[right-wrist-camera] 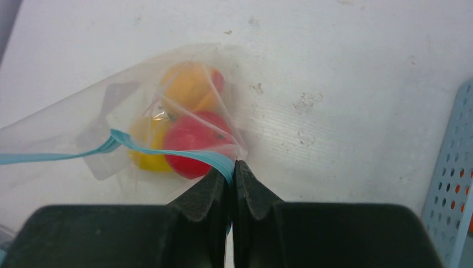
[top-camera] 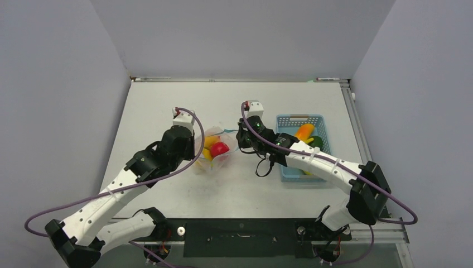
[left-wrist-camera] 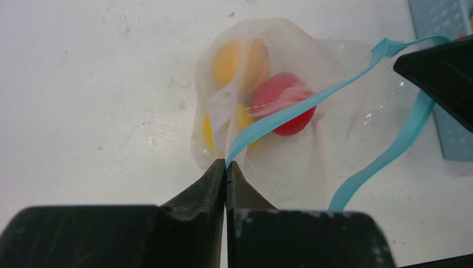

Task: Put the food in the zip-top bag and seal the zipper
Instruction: Adjust the zipper food storage bag at the center of the board.

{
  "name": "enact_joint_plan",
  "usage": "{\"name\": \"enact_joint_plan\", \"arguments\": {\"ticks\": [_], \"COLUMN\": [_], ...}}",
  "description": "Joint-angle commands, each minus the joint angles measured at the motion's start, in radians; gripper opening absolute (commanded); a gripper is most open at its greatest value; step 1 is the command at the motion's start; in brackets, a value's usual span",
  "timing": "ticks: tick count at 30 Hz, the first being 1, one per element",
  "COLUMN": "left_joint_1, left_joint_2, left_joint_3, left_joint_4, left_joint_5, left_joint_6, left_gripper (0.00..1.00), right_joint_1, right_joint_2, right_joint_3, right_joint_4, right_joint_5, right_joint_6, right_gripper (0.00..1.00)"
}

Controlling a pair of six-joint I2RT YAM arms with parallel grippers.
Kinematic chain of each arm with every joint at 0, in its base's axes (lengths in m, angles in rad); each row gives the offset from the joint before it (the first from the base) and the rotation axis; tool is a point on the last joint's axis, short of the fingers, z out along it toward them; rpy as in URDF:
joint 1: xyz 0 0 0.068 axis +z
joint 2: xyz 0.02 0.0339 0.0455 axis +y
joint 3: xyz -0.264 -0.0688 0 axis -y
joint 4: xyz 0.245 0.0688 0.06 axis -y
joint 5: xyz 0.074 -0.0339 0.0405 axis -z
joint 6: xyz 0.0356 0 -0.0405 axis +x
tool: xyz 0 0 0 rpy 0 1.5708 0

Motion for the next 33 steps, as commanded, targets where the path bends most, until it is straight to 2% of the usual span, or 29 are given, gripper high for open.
{"name": "enact_joint_plan", "arguments": {"ticks": [1,6,15,27,33], "left_joint_1": [0.012,0.013,0.012,0.012,0.013], "left_joint_2": [0.046,0.055,0.025,0.030,0.051], "left_joint_3": [-0.055,-0.015,0.147,0.176,0.143], "left_joint_4": [0.071,0.058,-0.013,-0.040,0.000], "left_joint_5": [0.012,0.020,0.051,-0.009,0.025], "left_joint_6": [-0.096,-0.102,-0.053,0.046,0.063], "left_gripper": [0.00,0.00,0.00,0.00,0.00], "right_joint_1": [-0.021,-0.026,-0.027,-0.028,-0.028], "right_joint_2": [0.043,-0.006,-0.110,-0.028,0.013], "right_joint_3": [-0.031,-0.003,0.077,-0.031,-0.035], "right_joint_4": [0.001,-0.016,-0.069,-0.019,-0.005], "right_joint_5": [0.011,0.029,0.059,0.041,0.022], "right_joint_6": [-0.021,-0.046,-0.077,-0.035,-0.031], "right_gripper": [0.05,0.05,0.05,0.05,0.05]}}
